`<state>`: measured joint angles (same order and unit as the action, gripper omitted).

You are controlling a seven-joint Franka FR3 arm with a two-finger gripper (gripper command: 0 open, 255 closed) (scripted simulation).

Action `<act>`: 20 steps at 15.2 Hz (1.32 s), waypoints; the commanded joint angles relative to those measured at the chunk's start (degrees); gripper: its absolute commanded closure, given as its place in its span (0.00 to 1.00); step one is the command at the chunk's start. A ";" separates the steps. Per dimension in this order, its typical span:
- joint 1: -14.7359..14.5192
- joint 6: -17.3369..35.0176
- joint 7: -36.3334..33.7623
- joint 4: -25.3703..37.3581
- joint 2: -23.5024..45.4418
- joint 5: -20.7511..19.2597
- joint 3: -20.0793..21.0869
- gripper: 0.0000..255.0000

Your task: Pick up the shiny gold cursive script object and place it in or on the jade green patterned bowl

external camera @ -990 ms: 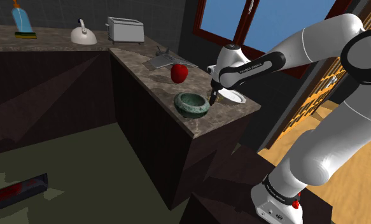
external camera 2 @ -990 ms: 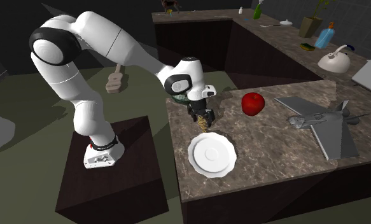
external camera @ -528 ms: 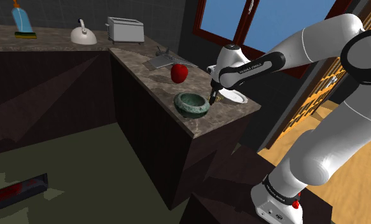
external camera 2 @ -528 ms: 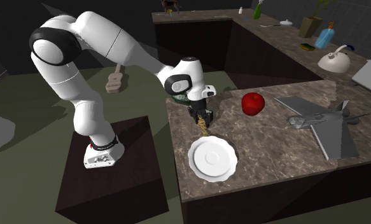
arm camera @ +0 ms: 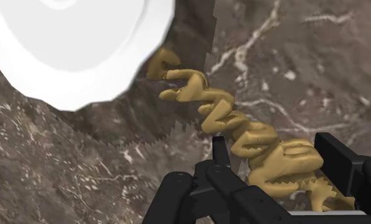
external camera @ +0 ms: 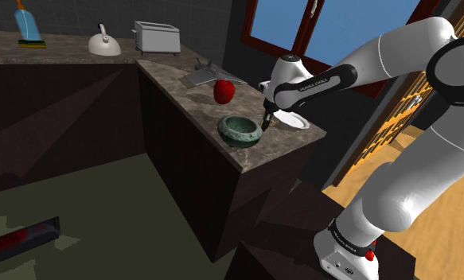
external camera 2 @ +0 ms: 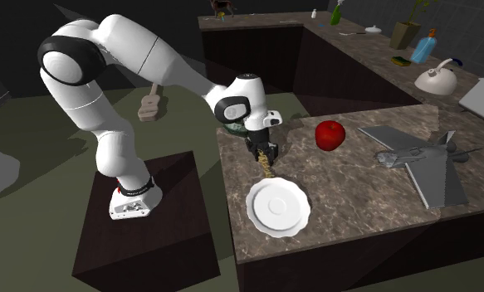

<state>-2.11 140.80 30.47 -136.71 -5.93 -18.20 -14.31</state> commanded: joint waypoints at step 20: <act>-0.76 -16.26 3.19 9.14 -7.35 1.96 1.00 1.00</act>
<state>-2.82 125.48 33.48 -128.32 -13.09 -16.36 -13.36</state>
